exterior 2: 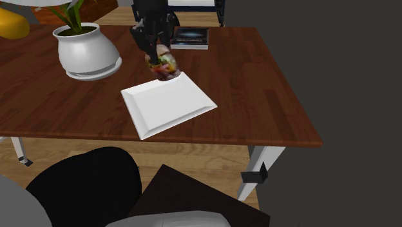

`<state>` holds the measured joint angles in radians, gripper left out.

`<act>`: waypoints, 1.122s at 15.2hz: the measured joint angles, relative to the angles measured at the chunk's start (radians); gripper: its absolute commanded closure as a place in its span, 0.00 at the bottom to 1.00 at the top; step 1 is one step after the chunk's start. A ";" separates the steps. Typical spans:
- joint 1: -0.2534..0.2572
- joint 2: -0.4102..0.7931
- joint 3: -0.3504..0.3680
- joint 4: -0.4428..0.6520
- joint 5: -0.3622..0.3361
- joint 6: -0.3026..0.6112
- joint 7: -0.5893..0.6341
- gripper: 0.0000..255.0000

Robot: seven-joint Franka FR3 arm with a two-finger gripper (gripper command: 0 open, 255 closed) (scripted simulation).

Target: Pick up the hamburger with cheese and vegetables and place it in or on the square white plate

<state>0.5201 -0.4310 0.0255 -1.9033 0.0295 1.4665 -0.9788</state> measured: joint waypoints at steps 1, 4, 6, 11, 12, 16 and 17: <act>0.001 -0.002 0.003 -0.014 0.001 0.012 0.004 1.00; 0.002 -0.011 0.004 -0.059 0.002 0.048 0.006 1.00; 0.001 -0.018 0.004 -0.098 0.002 0.080 0.004 1.00; 0.003 -0.033 0.007 -0.178 0.004 0.144 0.006 1.00; 0.002 -0.036 0.006 -0.193 0.004 0.156 0.004 1.00; 0.003 -0.049 0.008 -0.248 0.005 0.203 0.005 1.00; 0.003 -0.051 0.008 -0.252 0.005 0.211 0.004 1.00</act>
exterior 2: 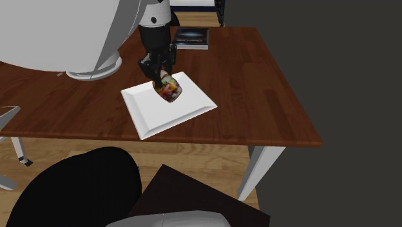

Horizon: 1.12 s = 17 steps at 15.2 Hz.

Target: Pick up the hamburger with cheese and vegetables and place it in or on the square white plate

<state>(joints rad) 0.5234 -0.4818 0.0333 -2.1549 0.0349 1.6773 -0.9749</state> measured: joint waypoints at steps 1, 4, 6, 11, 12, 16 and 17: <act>0.000 -0.003 0.000 -0.003 0.000 0.002 0.000 1.00; 0.000 -0.002 0.000 -0.003 0.000 0.005 -0.001 1.00; 0.000 -0.003 0.000 -0.005 0.000 0.007 -0.001 0.00; 0.000 0.002 0.001 -0.010 0.000 0.003 0.001 0.00; -0.001 0.003 0.000 -0.010 0.000 0.004 0.000 0.00; -0.001 0.017 -0.001 0.102 -0.001 -0.092 0.002 0.00; -0.001 0.024 -0.001 0.122 -0.002 -0.106 0.002 0.00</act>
<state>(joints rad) 0.5220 -0.4579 0.0321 -2.0326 0.0333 1.5709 -0.9725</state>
